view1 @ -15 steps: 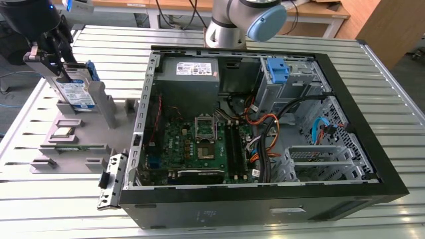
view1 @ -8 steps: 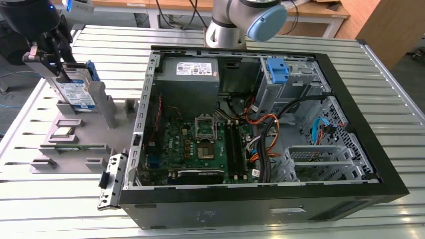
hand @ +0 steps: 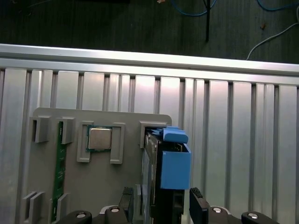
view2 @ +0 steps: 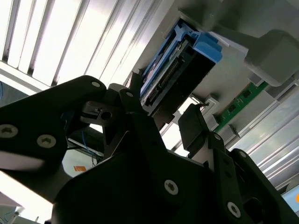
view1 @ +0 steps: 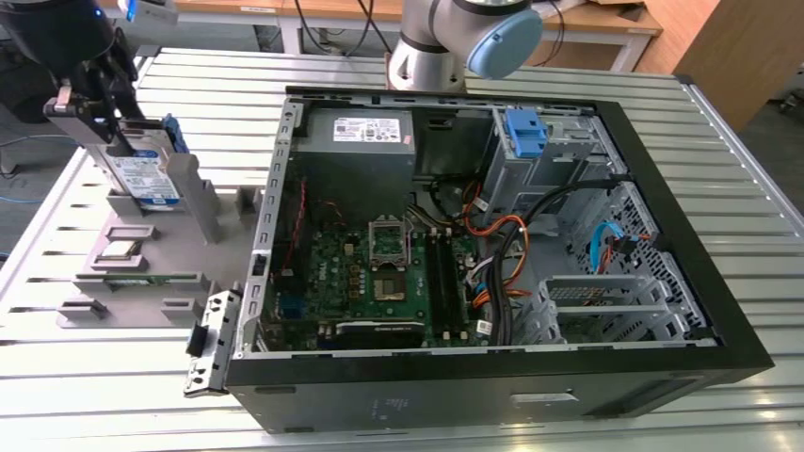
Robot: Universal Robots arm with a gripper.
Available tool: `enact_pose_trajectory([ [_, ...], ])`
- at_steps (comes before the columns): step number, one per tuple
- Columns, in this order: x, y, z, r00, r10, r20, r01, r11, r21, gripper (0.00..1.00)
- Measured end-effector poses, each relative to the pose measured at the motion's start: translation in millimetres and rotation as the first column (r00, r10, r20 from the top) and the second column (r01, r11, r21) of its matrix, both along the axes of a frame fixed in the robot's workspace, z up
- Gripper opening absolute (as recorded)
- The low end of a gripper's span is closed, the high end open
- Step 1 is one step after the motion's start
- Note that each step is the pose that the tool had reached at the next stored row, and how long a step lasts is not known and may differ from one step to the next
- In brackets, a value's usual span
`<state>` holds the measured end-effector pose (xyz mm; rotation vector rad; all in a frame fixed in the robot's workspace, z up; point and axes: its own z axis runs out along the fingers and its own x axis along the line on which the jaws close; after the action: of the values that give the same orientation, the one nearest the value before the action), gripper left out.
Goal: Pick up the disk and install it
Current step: 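Pick up the disk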
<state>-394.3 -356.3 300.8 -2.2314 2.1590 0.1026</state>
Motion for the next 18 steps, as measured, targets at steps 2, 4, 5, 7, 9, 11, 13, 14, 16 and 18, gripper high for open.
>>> enact_pose_trajectory([
  [2, 0.1, 1.1, -0.1, 1.0, 0.0, 0.0, 0.0, 1.0, 0.0001, 0.59],
  [4, 0.3, 2.4, -0.1, 1.0, 0.0, -0.0001, 0.0, 1.0, 0.0001, 0.59],
  [5, 0.5, 2.9, 0.0, 1.0, 0.0, -0.0003, 0.0, 1.0, -0.0001, 0.59],
  [7, 0.9, 3.6, -0.1, 1.0, 0.0, -0.0003, 0.0, 1.0, 0.0001, 0.59],
  [9, 0.9, 3.6, -0.1, 1.0, 0.0, -0.0004, 0.0, 1.0, 0.0001, 0.59],
  [11, 0.9, 3.7, -0.1, 1.0, 0.0, -0.0006, 0.0, 1.0, 0.0, 0.59],
  [13, 1.0, 3.7, -0.3, 1.0, 0.0, -0.0008, 0.0, 1.0, 0.0, 0.59],
  [14, 1.0, 3.7, -0.5, 1.0, 0.0, -0.0008, 0.0, 1.0, 0.0, 0.59],
  [16, 0.9, 3.6, -0.7, 1.0, 0.0, -0.0007, 0.0, 1.0, 0.0, 0.59],
  [18, 0.9, 3.6, -0.8, 1.0, 0.0, -0.0008, 0.0, 1.0, 0.0, 0.59],
])
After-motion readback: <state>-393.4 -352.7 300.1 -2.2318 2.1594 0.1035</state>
